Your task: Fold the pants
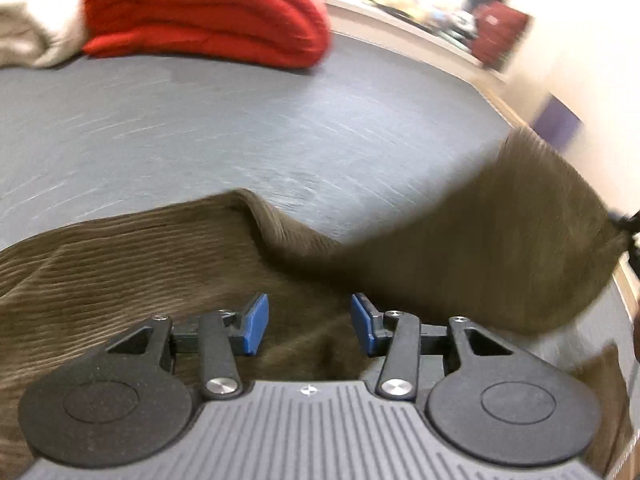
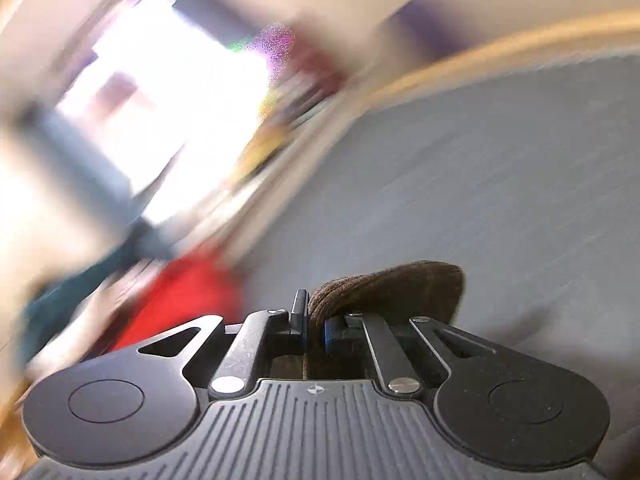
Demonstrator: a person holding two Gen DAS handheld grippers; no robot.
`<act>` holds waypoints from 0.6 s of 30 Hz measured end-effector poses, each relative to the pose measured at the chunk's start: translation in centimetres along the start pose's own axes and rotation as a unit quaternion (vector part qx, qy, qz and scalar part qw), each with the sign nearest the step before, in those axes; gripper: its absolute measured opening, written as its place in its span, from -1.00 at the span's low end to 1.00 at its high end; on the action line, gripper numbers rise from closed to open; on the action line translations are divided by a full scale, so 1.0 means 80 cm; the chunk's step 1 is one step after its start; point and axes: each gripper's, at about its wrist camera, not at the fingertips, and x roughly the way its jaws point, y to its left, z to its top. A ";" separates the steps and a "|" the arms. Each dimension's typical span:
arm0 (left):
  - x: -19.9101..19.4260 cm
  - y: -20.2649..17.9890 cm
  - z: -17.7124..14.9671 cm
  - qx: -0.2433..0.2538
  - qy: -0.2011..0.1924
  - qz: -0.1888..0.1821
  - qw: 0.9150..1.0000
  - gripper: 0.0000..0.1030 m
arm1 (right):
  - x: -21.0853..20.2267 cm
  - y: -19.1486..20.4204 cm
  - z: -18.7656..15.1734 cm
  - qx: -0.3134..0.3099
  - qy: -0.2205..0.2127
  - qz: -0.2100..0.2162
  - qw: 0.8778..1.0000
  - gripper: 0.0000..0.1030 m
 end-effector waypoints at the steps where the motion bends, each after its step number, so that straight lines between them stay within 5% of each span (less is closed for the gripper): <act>1: 0.005 -0.007 -0.002 0.011 0.006 -0.011 1.000 -0.02 | 0.003 -0.022 0.010 0.005 -0.009 -0.053 0.999 -0.86; 4: 0.029 -0.030 -0.010 0.045 0.029 -0.025 0.998 0.01 | 0.025 -0.085 0.017 0.039 0.042 -0.154 0.986 -0.86; 8: 0.066 -0.052 -0.021 0.085 0.060 -0.006 0.995 0.29 | 0.047 -0.119 0.004 0.065 0.094 -0.173 0.978 -0.78; 12: 0.099 -0.065 -0.040 0.134 0.105 0.024 0.985 0.27 | 0.054 -0.137 0.005 0.098 0.097 -0.167 0.976 -0.55; 13: 0.102 -0.066 -0.045 0.150 0.106 0.033 0.982 0.19 | 0.056 -0.144 0.006 0.116 0.096 -0.162 0.975 -0.48; 16: 0.097 -0.064 -0.049 0.198 0.098 0.065 0.973 -0.68 | 0.055 -0.164 0.011 0.163 0.089 -0.152 0.971 -0.46; 18: 0.086 -0.051 -0.037 0.181 0.107 0.069 0.975 -0.85 | 0.050 -0.173 0.012 0.195 0.084 -0.144 0.967 -0.43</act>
